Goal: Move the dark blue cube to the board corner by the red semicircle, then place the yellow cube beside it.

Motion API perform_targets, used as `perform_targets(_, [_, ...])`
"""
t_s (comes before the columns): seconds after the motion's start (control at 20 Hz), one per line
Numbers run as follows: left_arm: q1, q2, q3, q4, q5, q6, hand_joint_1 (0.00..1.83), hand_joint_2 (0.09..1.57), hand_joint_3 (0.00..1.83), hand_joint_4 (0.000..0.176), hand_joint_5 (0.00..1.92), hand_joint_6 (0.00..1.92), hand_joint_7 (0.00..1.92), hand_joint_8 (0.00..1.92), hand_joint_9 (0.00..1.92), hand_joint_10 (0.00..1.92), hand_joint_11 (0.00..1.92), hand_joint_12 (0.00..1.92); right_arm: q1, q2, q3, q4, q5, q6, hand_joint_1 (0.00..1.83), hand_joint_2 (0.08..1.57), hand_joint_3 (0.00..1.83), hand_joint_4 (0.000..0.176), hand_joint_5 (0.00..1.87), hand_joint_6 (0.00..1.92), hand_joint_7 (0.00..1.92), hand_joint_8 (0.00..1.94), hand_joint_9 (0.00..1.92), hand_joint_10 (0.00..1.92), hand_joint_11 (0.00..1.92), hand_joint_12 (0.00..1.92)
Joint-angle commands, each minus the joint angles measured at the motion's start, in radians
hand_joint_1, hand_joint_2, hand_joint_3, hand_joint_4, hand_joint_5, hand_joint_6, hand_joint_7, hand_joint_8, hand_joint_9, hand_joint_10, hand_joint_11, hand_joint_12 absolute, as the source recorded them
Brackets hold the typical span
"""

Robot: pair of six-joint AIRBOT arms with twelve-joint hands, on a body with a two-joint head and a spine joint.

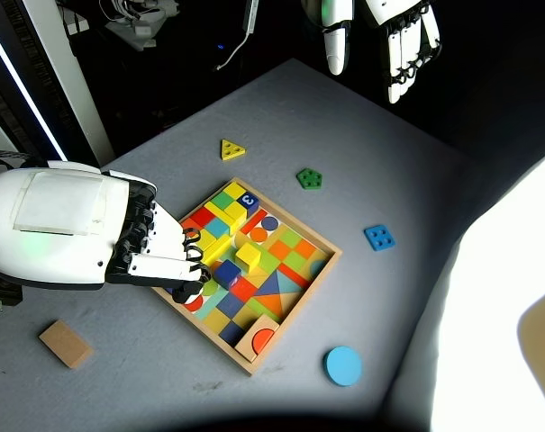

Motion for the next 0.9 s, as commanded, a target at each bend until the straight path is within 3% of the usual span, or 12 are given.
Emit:
perform_targets(0.0, [-0.008,0.001,-0.005,0.041,-0.08,0.0,0.0,1.08,0.14,0.022,0.03,0.0,0.03,0.01,0.02,0.01,0.0,0.38,0.002,0.007,-0.001,0.006,0.145,-0.01,0.0,1.03,0.18,0.0,0.1,0.16,0.1,0.03,0.04,0.05,0.0,0.14])
perform_targets(0.1, [-0.008,0.001,-0.005,0.041,-0.08,0.0,0.0,1.15,0.01,0.028,0.02,0.0,0.02,0.0,0.01,0.0,0.0,0.34,-0.006,0.003,-0.002,0.062,0.161,-0.062,0.0,1.11,0.04,0.0,0.14,0.04,0.09,0.0,0.03,0.01,0.0,0.02])
perform_targets(0.25, [-0.008,0.001,-0.005,0.041,-0.08,0.0,0.0,1.15,0.0,0.021,0.03,0.0,0.02,0.0,0.01,0.0,0.0,0.32,-0.033,-0.023,0.0,0.213,0.197,-0.261,0.0,1.11,0.03,0.002,0.14,0.03,0.09,0.0,0.03,0.01,0.01,0.01])
perform_targets(0.5, [-0.004,0.003,-0.004,0.042,-0.08,0.0,0.0,1.14,0.0,0.028,0.03,0.0,0.03,0.0,0.01,0.0,0.0,0.33,-0.052,-0.058,0.01,0.228,0.153,-0.277,0.0,1.1,0.02,0.014,0.19,0.05,0.08,0.0,0.02,0.01,0.0,0.0])
perform_targets(0.55, [-0.005,0.003,-0.004,0.042,-0.08,0.0,0.0,1.15,0.0,0.026,0.04,0.0,0.04,0.0,0.01,0.0,0.0,0.34,-0.051,-0.074,0.021,0.238,0.139,-0.277,0.0,1.1,0.02,0.025,0.27,0.08,0.09,0.01,0.02,0.0,0.0,0.0])
perform_targets(0.6, [-0.005,0.003,-0.004,0.042,-0.08,0.0,0.0,1.15,0.0,0.027,0.03,0.0,0.03,0.0,0.01,0.0,0.0,0.31,-0.051,-0.085,0.029,0.25,0.121,-0.277,0.0,1.11,0.01,0.016,0.5,0.12,0.13,0.0,0.02,0.0,0.0,0.0])
perform_targets(0.7, [-0.006,0.003,-0.004,0.042,-0.08,0.0,0.0,1.15,0.0,0.024,0.04,0.01,0.03,0.0,0.01,0.0,0.0,0.33,-0.05,-0.111,0.045,0.265,0.085,-0.277,0.0,1.13,0.01,0.0,0.76,0.09,0.18,0.0,0.01,0.0,0.0,0.0])
perform_targets(0.85, [-0.006,0.003,-0.004,0.042,-0.08,0.0,0.0,1.14,0.0,0.029,0.04,0.0,0.03,0.0,0.01,0.0,0.0,0.37,-0.06,-0.15,0.072,0.265,0.077,-0.277,0.0,1.14,0.01,0.0,0.94,0.09,0.23,0.01,0.0,0.0,0.0,0.0])
